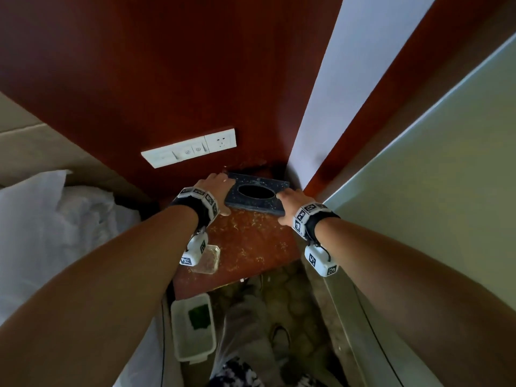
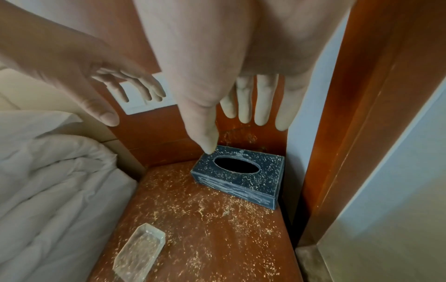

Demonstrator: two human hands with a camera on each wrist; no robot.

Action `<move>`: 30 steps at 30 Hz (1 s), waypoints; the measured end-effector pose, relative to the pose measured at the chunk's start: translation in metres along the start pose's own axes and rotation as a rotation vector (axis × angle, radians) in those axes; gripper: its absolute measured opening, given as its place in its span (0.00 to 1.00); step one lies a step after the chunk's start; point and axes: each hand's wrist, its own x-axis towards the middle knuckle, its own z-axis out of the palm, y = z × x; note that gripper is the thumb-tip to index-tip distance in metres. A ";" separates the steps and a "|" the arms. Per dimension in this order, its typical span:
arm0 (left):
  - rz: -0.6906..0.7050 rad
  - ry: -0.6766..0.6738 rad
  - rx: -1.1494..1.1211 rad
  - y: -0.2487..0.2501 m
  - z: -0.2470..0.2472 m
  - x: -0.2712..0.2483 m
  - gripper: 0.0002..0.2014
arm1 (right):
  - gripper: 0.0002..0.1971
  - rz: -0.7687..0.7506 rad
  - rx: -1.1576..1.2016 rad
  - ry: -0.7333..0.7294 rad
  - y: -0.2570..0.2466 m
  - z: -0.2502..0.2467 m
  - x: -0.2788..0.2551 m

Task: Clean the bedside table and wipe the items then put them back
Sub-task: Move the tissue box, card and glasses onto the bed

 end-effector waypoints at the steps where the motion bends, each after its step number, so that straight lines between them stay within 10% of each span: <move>1: 0.007 -0.003 0.017 -0.005 0.004 0.016 0.48 | 0.37 0.014 0.008 -0.009 0.002 0.005 0.015; 15: 0.065 -0.113 0.166 -0.018 0.094 0.182 0.67 | 0.63 0.086 0.003 -0.065 0.032 0.077 0.157; 30: 0.078 -0.103 0.221 -0.020 0.140 0.234 0.75 | 0.74 0.097 -0.092 -0.116 0.033 0.113 0.217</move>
